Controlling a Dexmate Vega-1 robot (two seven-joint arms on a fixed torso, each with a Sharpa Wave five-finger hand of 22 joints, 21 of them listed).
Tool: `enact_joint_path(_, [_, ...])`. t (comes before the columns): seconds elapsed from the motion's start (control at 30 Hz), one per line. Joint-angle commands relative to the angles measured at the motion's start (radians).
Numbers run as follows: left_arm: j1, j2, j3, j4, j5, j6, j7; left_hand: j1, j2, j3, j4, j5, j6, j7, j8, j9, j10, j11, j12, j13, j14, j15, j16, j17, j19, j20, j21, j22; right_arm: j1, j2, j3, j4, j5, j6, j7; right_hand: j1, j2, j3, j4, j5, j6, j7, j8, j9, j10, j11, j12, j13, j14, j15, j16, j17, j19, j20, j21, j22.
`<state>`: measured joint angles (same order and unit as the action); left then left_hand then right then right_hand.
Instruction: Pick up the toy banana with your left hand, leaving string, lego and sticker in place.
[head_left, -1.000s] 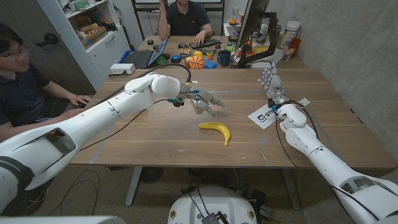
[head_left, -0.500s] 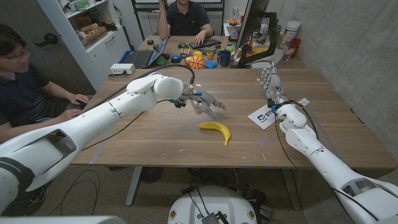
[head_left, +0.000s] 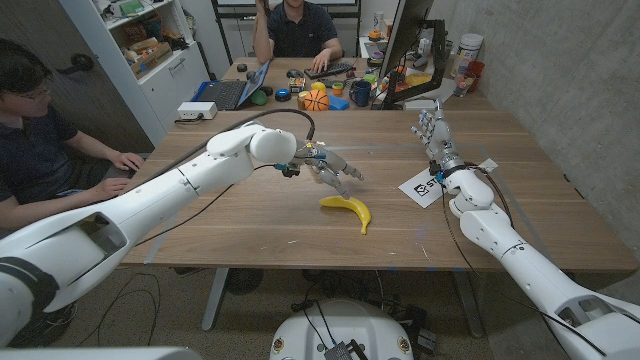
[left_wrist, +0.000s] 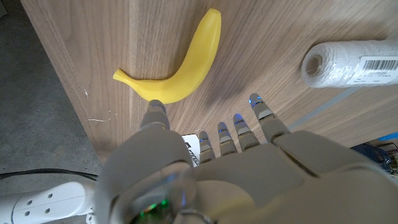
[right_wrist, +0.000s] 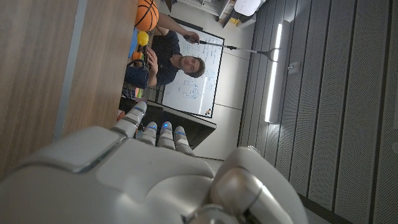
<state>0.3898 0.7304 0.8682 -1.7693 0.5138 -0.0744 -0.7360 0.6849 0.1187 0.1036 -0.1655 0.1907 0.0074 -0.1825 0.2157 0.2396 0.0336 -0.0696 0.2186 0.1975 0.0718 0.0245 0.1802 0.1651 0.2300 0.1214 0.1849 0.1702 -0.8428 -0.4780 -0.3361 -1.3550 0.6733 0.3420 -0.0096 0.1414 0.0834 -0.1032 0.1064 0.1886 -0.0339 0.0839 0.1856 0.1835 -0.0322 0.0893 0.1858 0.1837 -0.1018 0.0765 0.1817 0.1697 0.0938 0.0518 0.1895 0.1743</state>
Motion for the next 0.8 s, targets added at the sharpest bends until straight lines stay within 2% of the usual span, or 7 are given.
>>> enact_joint_path(0.03, [0.005, -0.013, 0.021, 0.025, 0.039, -0.013, -0.001, 0.012, -0.002, 0.007, -0.002, 0.002, 0.008, -0.004, 0.008, 0.003, 0.002, -0.007, 0.005, 0.004, 0.002, -0.004, 0.002, 0.005, 0.004, 0.001, 0.002, 0.001, -0.046, -0.012, 0.007, -0.066, -0.007, 0.018, -0.015, 0.015, 0.001, -0.002, 0.004, 0.005, 0.006, 0.002, 0.007, 0.005, 0.003, 0.001, 0.007, 0.004, -0.002, 0.000, 0.008, 0.003, 0.010, 0.001, 0.008, 0.006])
enact_joint_path(0.3, [0.009, -0.024, 0.032, 0.058, 0.054, -0.020, 0.006, 0.017, -0.005, 0.010, -0.001, 0.002, 0.016, -0.006, 0.010, 0.004, 0.005, -0.010, 0.007, 0.004, 0.002, -0.005, 0.001, 0.006, 0.004, 0.001, 0.002, 0.001, -0.057, -0.014, 0.005, -0.090, -0.017, 0.020, -0.026, 0.016, 0.001, -0.002, 0.005, 0.005, 0.005, 0.001, 0.006, 0.005, 0.003, 0.002, 0.007, 0.004, -0.002, 0.000, 0.007, 0.003, 0.009, 0.001, 0.008, 0.006])
enact_joint_path(0.8, [0.001, -0.037, 0.042, 0.113, 0.052, -0.047, 0.018, 0.024, -0.007, 0.013, 0.002, 0.002, 0.025, -0.009, 0.014, 0.005, 0.009, -0.012, 0.009, 0.004, 0.006, -0.006, 0.001, 0.006, 0.007, 0.000, 0.003, 0.001, -0.047, 0.002, -0.005, -0.078, -0.024, 0.034, -0.020, 0.016, 0.001, -0.003, 0.004, 0.005, 0.006, 0.002, 0.006, 0.005, 0.002, 0.001, 0.007, 0.004, -0.002, 0.001, 0.007, 0.003, 0.010, 0.002, 0.008, 0.006])
